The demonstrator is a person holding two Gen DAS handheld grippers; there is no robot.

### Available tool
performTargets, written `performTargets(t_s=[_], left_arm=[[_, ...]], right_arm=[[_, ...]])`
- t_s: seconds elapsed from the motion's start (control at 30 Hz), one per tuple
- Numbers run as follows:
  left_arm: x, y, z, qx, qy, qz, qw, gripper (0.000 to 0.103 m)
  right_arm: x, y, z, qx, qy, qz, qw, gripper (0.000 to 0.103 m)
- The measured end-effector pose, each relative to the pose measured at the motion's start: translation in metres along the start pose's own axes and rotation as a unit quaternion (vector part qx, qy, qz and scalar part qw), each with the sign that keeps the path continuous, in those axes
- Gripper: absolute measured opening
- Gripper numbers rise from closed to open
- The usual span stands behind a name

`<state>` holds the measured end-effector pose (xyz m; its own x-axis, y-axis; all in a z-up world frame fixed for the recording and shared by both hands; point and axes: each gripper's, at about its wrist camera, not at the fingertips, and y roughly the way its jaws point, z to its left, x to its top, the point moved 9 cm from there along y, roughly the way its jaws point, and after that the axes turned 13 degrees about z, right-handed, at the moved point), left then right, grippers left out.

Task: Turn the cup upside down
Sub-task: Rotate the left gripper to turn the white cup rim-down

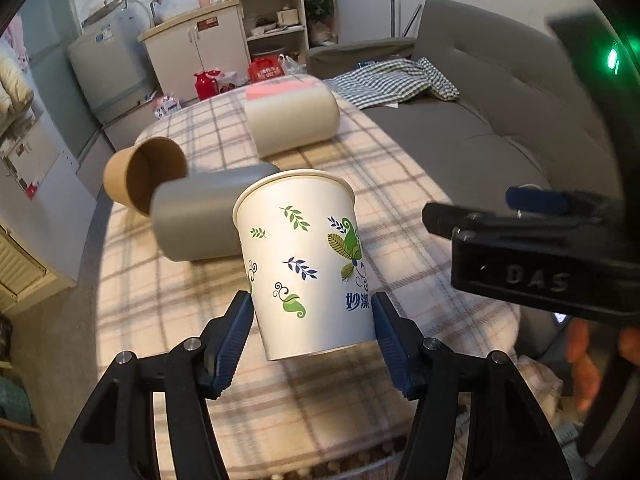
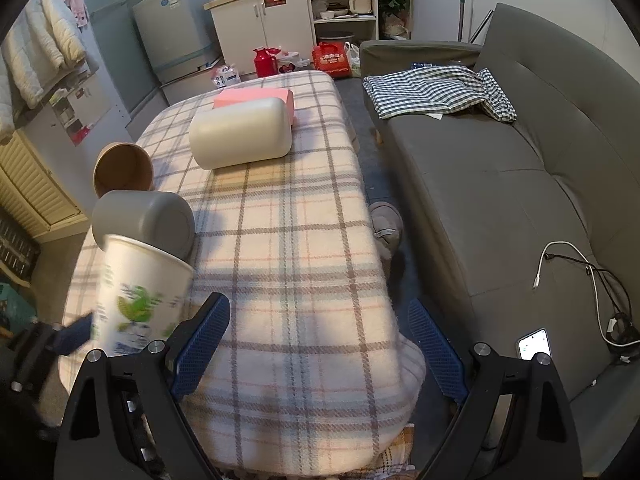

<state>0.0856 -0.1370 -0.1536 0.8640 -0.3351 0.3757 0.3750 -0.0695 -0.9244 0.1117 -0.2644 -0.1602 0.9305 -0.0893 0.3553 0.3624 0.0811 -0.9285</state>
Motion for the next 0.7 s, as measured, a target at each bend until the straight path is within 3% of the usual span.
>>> performTargets(t_s=[0.17, 0.37, 0.53, 0.63, 0.7], left_arm=[[-0.008, -0.006, 0.013, -0.02, -0.003, 0.045, 0.9988, 0.062], [-0.031, -0.002, 0.02, -0.01, 0.072, 0.133, 0.9885, 0.062], [-0.033, -0.001, 0.028, -0.001, 0.116, 0.191, 0.9747, 0.062], [-0.035, 0.009, 0.027, -0.008, 0.144, 0.256, 0.9559, 0.062], [-0.031, 0.017, 0.029, -0.004, 0.158, 0.279, 0.9472, 0.062]], right_arm=[[0.002, -0.001, 0.003, 0.003, -0.002, -0.002, 1.0, 0.091], [-0.003, -0.002, 0.006, 0.011, 0.0, -0.001, 1.0, 0.091], [-0.005, -0.003, 0.005, 0.021, 0.007, -0.001, 1.0, 0.091], [-0.005, -0.002, 0.002, 0.026, 0.01, 0.0, 1.0, 0.091], [-0.004, -0.001, -0.001, 0.027, 0.014, 0.001, 1.0, 0.091]])
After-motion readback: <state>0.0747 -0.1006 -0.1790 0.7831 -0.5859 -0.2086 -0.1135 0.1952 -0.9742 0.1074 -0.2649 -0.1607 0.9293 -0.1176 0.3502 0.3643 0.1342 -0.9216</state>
